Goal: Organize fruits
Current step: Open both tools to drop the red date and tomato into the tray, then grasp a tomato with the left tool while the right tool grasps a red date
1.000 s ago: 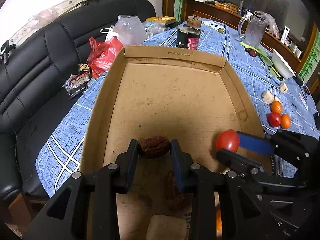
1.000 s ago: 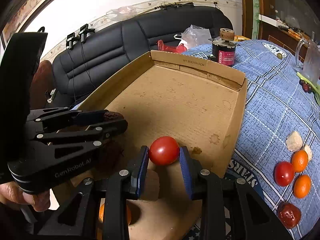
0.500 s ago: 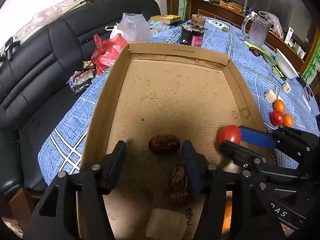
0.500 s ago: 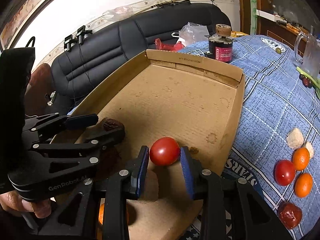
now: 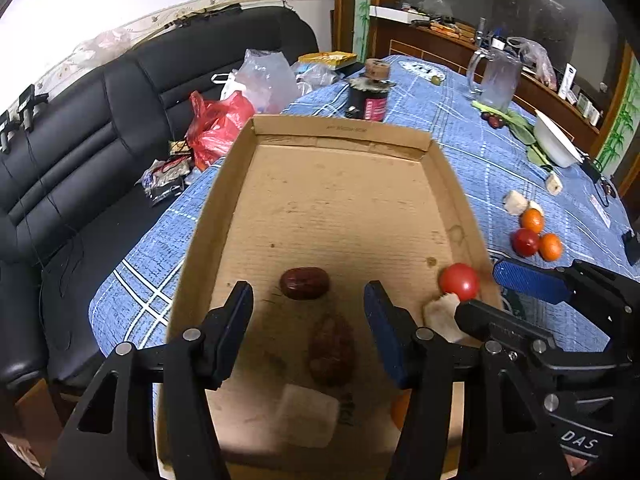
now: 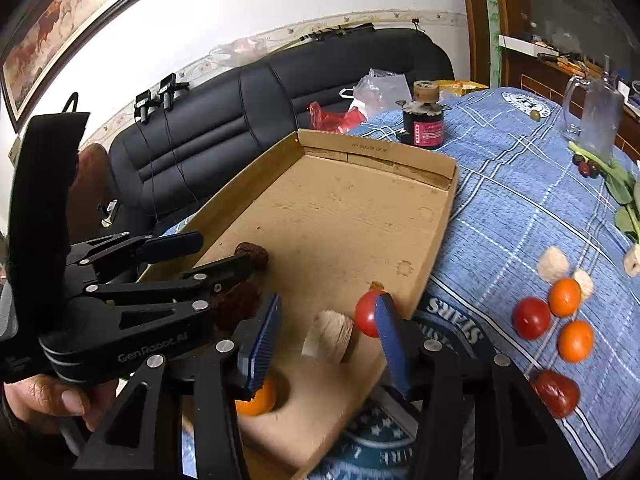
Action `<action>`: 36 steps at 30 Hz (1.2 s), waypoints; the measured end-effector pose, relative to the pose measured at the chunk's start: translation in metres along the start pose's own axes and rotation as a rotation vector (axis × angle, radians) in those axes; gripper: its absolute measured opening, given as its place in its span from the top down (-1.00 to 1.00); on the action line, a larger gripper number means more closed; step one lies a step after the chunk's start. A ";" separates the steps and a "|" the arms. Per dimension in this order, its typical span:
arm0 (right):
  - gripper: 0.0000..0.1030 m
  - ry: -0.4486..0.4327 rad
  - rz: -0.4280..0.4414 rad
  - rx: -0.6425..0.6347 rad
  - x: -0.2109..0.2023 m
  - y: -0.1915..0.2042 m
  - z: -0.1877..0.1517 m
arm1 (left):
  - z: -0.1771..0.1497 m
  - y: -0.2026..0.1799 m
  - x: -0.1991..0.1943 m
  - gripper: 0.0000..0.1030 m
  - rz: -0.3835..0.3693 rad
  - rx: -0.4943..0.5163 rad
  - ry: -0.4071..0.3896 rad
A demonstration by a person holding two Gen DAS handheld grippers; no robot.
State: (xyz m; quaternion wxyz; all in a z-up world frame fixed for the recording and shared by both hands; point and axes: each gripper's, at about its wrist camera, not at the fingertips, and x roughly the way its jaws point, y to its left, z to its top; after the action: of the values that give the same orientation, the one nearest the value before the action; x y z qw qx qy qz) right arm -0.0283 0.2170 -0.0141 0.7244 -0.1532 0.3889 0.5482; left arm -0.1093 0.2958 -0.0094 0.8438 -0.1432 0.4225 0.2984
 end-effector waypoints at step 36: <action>0.03 -0.078 -0.169 0.197 -0.111 -0.097 -0.081 | -0.010 -0.093 -0.031 -0.10 -0.102 0.149 -0.042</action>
State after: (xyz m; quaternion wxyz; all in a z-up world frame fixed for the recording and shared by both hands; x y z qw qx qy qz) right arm 0.0172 0.0550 -0.0055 0.7940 -0.0920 0.3982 0.4500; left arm -0.0717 0.2061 0.0086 0.8748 -0.0951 0.4178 0.2260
